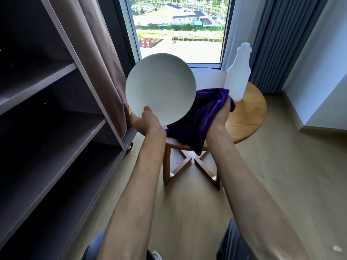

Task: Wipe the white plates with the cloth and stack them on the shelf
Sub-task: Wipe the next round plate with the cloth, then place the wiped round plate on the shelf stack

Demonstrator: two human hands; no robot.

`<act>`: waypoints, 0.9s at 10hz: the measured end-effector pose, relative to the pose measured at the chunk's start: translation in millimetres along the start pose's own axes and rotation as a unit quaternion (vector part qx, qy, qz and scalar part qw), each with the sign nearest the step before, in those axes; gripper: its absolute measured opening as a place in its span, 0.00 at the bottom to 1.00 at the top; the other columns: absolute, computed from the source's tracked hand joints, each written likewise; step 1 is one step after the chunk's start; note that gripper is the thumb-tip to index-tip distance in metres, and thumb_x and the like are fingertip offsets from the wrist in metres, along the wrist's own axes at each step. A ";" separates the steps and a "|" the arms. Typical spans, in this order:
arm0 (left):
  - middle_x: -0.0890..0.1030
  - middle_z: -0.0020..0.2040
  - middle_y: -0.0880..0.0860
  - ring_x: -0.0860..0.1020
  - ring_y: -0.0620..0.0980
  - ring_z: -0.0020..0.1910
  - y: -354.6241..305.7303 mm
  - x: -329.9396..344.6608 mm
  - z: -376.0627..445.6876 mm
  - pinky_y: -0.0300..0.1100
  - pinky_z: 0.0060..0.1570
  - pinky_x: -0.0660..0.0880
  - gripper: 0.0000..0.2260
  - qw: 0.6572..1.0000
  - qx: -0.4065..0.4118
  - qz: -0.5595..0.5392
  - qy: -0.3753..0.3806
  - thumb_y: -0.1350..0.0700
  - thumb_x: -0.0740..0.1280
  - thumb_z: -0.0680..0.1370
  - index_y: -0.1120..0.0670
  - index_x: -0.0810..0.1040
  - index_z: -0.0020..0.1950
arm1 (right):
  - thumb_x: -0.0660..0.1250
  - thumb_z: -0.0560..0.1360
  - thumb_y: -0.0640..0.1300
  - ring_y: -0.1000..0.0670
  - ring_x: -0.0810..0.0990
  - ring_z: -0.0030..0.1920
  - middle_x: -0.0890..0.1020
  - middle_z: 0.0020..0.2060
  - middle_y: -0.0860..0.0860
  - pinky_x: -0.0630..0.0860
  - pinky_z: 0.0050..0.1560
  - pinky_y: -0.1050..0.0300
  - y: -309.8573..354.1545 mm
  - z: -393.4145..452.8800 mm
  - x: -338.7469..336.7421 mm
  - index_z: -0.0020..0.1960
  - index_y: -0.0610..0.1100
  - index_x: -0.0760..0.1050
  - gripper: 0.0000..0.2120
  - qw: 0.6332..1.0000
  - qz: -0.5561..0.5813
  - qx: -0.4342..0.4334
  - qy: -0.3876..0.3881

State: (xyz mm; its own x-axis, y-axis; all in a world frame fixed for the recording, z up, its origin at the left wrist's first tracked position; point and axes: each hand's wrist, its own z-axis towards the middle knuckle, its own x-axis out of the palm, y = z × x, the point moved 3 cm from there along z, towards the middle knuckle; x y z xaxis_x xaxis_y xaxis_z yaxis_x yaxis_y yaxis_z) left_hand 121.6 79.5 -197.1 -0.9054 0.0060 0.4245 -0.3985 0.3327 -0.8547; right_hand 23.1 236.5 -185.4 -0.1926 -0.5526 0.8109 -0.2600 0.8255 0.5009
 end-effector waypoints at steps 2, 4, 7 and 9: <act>0.82 0.57 0.57 0.82 0.58 0.54 -24.9 -12.3 2.2 0.55 0.58 0.81 0.13 0.996 0.068 0.063 -0.013 0.68 0.58 0.78 0.53 0.72 0.56 | 0.70 0.76 0.49 0.44 0.81 0.46 0.81 0.40 0.48 0.79 0.54 0.52 16.0 34.8 7.2 0.41 0.43 0.74 0.11 0.816 -0.574 -0.065 -0.021; 0.77 0.61 0.59 0.80 0.60 0.59 -45.9 -21.9 1.4 0.59 0.58 0.81 0.21 0.994 0.030 0.092 0.044 0.69 0.53 0.75 0.60 0.69 0.66 | 0.66 0.74 0.67 0.38 0.67 0.72 0.70 0.70 0.39 0.66 0.72 0.40 28.0 28.6 25.3 0.68 0.41 0.74 0.34 0.628 -0.772 -0.096 -0.016; 0.77 0.60 0.62 0.80 0.58 0.51 -94.2 -56.2 7.1 0.45 0.34 0.81 0.16 0.996 0.028 0.066 0.045 0.65 0.57 0.77 0.61 0.68 0.65 | 0.63 0.81 0.52 0.46 0.63 0.78 0.64 0.79 0.46 0.61 0.75 0.52 -37.9 -62.9 134.1 0.81 0.43 0.59 0.31 0.830 -0.476 -0.165 0.240; 0.75 0.63 0.55 0.77 0.52 0.56 -171.9 -86.6 22.9 0.55 0.52 0.81 0.21 0.987 0.150 0.055 0.008 0.65 0.56 0.77 0.56 0.64 0.70 | 0.67 0.74 0.46 0.48 0.79 0.56 0.79 0.55 0.49 0.78 0.61 0.47 -125.3 -111.6 159.0 0.69 0.43 0.72 0.24 0.851 -0.438 -0.091 0.276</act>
State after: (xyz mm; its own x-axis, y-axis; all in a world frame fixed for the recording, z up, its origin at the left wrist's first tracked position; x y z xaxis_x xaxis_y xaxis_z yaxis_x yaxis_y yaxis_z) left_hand 265.2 0.2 -93.8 -0.9443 0.0426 0.3262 -0.3249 0.0344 -0.9451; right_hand 130.7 57.9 -85.4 0.4856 -0.8689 0.0961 0.0856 0.1567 0.9839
